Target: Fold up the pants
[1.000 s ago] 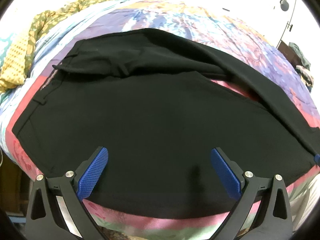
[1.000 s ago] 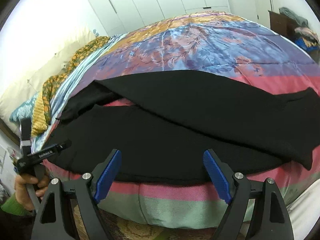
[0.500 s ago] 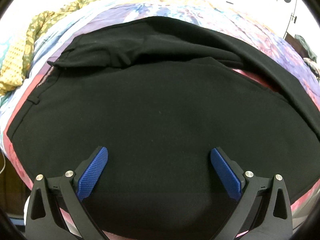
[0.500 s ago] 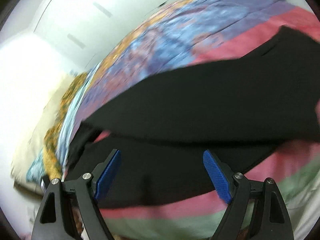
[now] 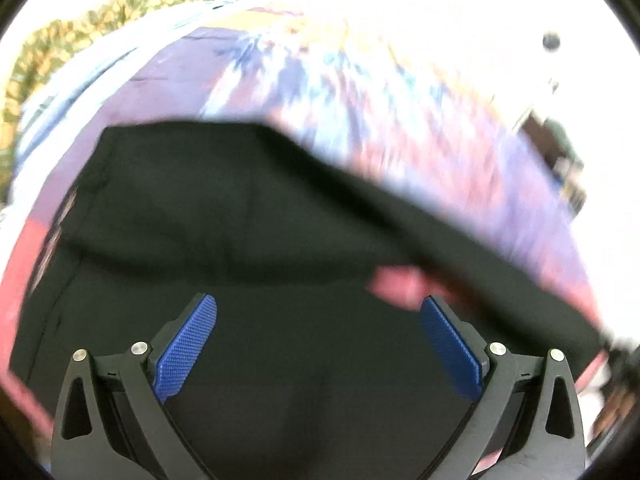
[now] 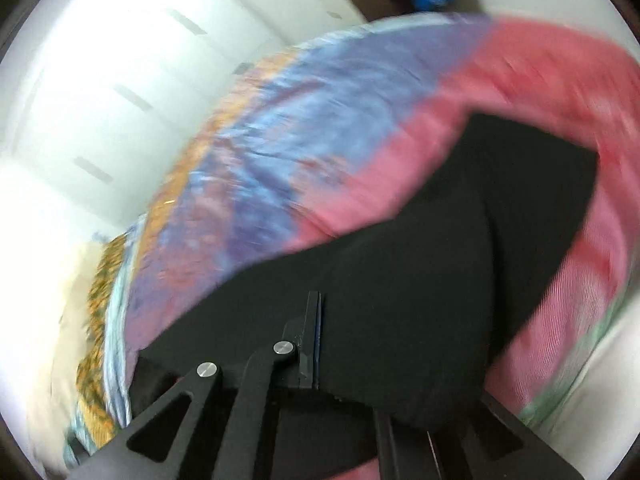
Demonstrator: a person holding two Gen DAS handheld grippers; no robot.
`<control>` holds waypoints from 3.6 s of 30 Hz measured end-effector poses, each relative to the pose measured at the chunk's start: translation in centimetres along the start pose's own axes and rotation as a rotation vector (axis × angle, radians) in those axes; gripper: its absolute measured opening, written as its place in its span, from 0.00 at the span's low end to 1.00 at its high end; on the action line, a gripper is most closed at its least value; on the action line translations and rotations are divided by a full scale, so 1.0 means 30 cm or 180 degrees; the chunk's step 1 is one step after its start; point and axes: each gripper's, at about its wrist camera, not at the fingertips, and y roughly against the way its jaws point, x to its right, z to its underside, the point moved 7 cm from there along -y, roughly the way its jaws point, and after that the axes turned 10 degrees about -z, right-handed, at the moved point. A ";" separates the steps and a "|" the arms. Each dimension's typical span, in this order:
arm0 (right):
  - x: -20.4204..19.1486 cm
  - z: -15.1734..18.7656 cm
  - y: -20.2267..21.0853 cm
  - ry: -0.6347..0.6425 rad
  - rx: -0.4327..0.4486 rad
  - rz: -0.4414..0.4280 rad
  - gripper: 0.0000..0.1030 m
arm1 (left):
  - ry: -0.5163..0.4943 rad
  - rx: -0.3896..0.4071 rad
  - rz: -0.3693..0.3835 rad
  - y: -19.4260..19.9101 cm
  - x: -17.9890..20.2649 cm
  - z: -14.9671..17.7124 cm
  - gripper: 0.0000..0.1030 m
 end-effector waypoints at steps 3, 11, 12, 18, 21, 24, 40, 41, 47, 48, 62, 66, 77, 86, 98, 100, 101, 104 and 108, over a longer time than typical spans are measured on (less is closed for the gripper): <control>-0.170 -0.052 0.088 0.0508 0.0041 -0.0297 0.04 | 0.0351 -0.0242 0.0234 -0.139 -0.029 -0.183 0.99; -0.406 -0.014 0.289 0.1493 0.0085 -0.0686 0.04 | 0.0977 -0.0857 0.0234 -0.427 -0.084 -0.296 0.90; -0.402 -0.010 0.307 0.1502 0.0082 -0.0722 0.04 | 0.0999 -0.0876 0.0162 -0.442 -0.092 -0.289 0.51; -0.285 -0.073 0.270 0.1316 0.0047 -0.0493 0.04 | 0.0846 -0.0136 0.0254 -0.117 -0.098 -0.295 0.05; -0.276 -0.164 0.222 0.1219 0.0151 -0.0528 0.04 | 0.0653 0.0601 0.0186 0.252 -0.120 -0.258 0.10; -0.270 -0.240 0.174 0.1199 0.0136 -0.0522 0.04 | 0.0660 0.0925 0.0027 0.447 -0.173 -0.064 0.14; 0.306 -0.082 -0.023 0.0399 -0.1018 0.0543 0.51 | 0.0968 -0.0274 -0.0290 0.054 -0.230 0.515 0.22; 0.316 -0.085 -0.016 0.0338 -0.0983 0.0516 0.53 | 0.0989 -0.0277 -0.0280 0.056 -0.232 0.522 0.22; 0.347 -0.144 -0.005 0.0200 -0.0867 0.0529 0.04 | 0.0979 -0.0212 -0.0215 0.066 -0.206 0.455 0.18; 0.301 -0.172 -0.011 0.0367 -0.0801 0.0497 0.04 | 0.0948 -0.0139 -0.0205 0.080 -0.195 0.424 0.16; 0.436 -0.189 -0.042 0.0222 -0.0989 0.0775 0.16 | 0.0614 -0.0198 -0.0416 -0.013 -0.119 0.496 0.26; 0.438 -0.200 -0.015 0.0111 -0.0846 0.0699 0.51 | 0.0747 -0.0164 -0.0372 0.015 -0.151 0.488 0.45; 0.508 -0.227 0.077 -0.0364 -0.0439 0.0594 0.51 | 0.0968 -0.0159 -0.0472 0.022 -0.221 0.525 0.10; 0.476 -0.270 0.097 0.0250 -0.0535 0.1058 0.51 | 0.0524 -0.0180 -0.0828 0.005 -0.167 0.514 0.27; 0.512 -0.268 0.238 -0.0312 -0.0534 0.0522 0.51 | 0.0274 0.0171 -0.0995 0.205 -0.156 0.537 0.57; 0.509 -0.228 0.230 -0.0558 -0.0618 0.0314 0.51 | 0.0252 0.0253 -0.0998 0.229 -0.151 0.520 0.58; 0.514 -0.209 0.218 -0.0685 -0.0678 0.0220 0.52 | 0.0239 0.0264 -0.0987 0.231 -0.145 0.515 0.58; 0.544 -0.178 0.166 -0.0795 -0.0854 0.0220 0.53 | 0.0199 0.0260 -0.0946 0.221 -0.124 0.498 0.58; 0.603 -0.189 0.087 -0.0795 -0.0922 0.0282 0.53 | 0.0219 0.0232 -0.0874 0.218 -0.098 0.495 0.58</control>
